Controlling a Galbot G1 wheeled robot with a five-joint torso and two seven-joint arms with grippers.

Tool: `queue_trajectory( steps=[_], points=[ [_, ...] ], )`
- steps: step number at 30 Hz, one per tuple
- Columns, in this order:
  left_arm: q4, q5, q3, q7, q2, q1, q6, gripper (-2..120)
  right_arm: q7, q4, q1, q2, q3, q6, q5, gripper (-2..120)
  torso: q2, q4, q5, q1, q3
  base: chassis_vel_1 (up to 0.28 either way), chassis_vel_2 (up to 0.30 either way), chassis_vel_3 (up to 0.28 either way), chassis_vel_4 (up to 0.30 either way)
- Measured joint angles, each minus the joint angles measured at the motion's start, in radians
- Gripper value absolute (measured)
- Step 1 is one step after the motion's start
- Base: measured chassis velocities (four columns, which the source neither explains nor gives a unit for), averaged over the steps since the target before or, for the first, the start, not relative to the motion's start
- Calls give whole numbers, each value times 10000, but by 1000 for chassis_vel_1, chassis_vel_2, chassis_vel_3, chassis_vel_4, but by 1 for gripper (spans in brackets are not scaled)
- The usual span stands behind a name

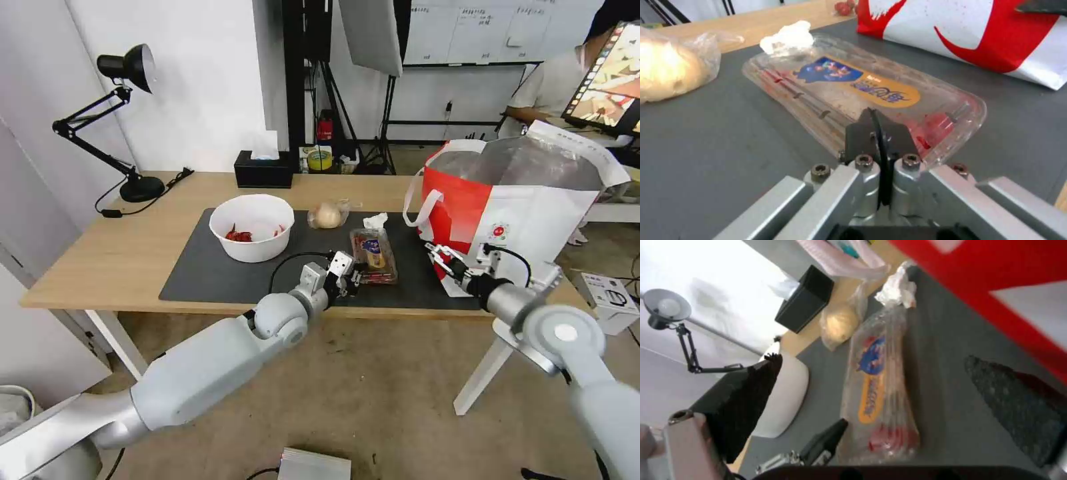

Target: Pick up the trash from the table and place it into the takeout bag.

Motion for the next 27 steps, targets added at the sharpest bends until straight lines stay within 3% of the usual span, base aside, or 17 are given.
queue_trajectory(
  steps=[13, 27],
  points=[
    [-89, 0, 13, -43, -3, 27, -22, 0, 654, -1071, 1286, 725, -1289, -511, -550, 100, 0, -1, 1, 1, 0, 0, 0, 0, 0],
    [-192, -80, 23, -83, 168, 71, -171, 0, 955, -1951, 2088, 1254, -1753, -616, -590, 100, 1, -1, 1, 0, 0, 0, 0, 0, 0]
  ],
)
